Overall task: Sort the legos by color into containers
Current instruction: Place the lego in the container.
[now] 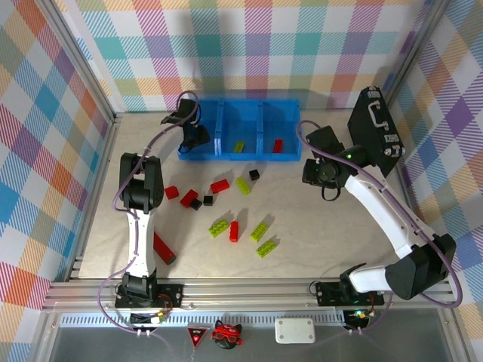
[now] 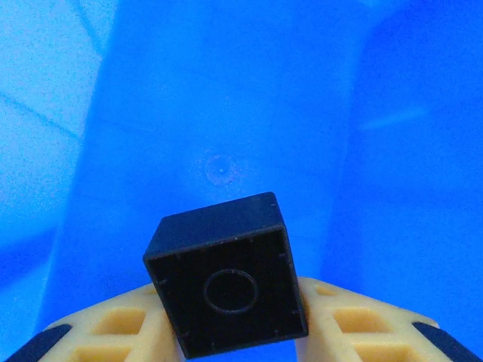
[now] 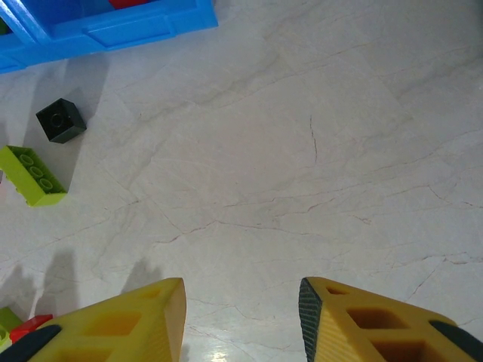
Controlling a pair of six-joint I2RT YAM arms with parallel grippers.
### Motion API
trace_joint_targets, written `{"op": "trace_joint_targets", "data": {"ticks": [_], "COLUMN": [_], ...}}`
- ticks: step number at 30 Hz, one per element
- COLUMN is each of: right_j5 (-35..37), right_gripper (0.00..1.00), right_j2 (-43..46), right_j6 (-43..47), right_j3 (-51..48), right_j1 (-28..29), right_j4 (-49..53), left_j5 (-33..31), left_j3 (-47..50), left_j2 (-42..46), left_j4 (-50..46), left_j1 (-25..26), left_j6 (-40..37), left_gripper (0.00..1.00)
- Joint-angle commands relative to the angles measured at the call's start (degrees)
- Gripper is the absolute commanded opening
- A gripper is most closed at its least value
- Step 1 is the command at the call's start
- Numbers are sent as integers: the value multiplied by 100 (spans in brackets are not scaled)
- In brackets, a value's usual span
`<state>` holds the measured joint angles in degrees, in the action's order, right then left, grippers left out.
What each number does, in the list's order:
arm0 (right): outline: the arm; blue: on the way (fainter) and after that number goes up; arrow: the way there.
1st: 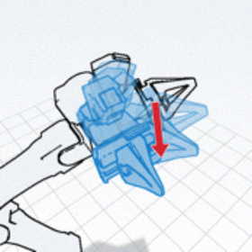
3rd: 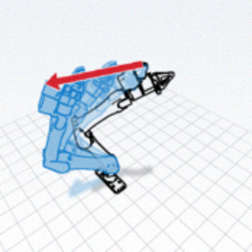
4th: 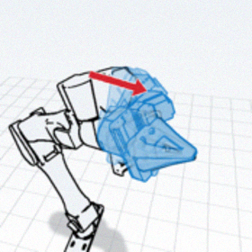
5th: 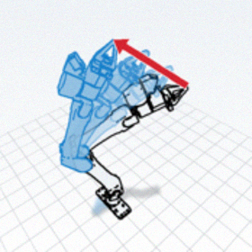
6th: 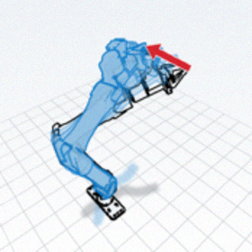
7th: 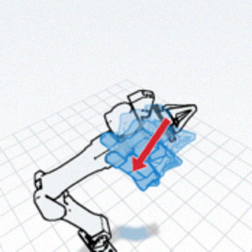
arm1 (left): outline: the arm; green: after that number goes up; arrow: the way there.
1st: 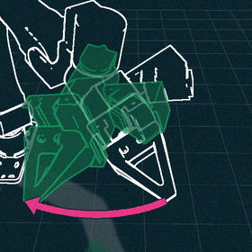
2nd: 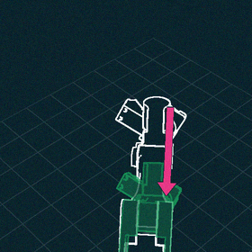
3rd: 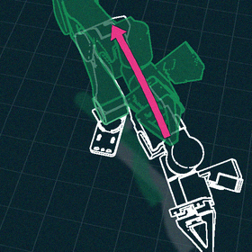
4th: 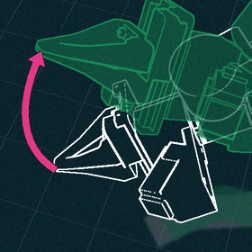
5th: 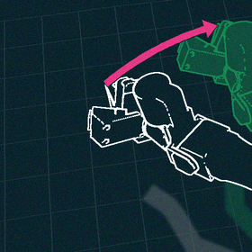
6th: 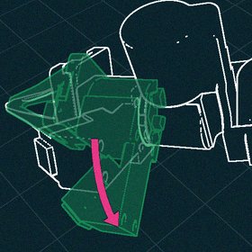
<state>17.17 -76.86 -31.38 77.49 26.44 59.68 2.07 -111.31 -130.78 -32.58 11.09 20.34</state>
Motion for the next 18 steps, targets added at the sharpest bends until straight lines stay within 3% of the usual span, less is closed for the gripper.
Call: {"op": "trace_joint_targets", "data": {"ticks": [1, 18], "right_j5": [41, -38], "right_gripper": [46, 45], "right_j2": [127, 154], "right_j6": [-136, -144], "right_j3": [-50, -142], "right_j1": [24, 24], "right_j4": [113, 26], "left_j5": [80, 206], "left_j3": [-107, -18], "left_j2": [-35, 139], "left_j4": [76, 94], "left_j1": [-28, -28], "left_j6": [69, 125], "left_gripper": [39, 46]}}
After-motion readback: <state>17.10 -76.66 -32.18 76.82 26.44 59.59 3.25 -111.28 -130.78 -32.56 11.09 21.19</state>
